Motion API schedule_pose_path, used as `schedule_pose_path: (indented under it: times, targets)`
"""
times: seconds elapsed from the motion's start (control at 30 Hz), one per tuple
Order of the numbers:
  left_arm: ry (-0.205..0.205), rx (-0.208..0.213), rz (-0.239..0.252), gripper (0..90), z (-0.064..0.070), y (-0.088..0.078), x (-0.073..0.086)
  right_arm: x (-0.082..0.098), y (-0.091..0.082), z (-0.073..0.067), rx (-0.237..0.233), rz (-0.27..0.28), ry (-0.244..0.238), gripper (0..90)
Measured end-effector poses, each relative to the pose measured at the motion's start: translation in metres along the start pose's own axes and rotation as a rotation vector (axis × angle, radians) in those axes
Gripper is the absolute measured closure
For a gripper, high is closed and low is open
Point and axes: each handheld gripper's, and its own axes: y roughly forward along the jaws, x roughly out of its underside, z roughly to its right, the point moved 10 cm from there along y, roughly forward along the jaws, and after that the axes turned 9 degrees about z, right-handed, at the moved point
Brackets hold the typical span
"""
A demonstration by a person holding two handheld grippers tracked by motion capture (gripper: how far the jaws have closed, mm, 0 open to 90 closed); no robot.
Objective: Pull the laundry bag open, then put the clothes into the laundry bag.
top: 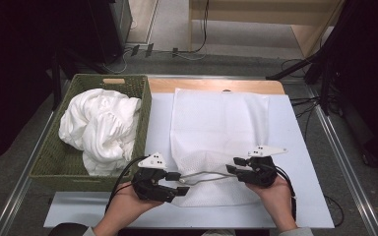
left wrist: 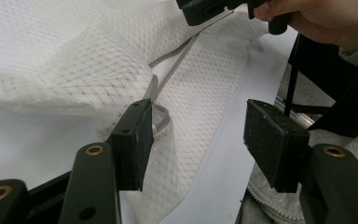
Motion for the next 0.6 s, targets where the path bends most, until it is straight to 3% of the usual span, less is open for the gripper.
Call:
schedule_pose_path:
  times: [0.6]
  targets:
    - [-0.017,-0.033,0.006,42.7,-0.002,-0.01,0.01,-0.001,0.015,0.003,-0.025,-0.032,-0.037,56.5]
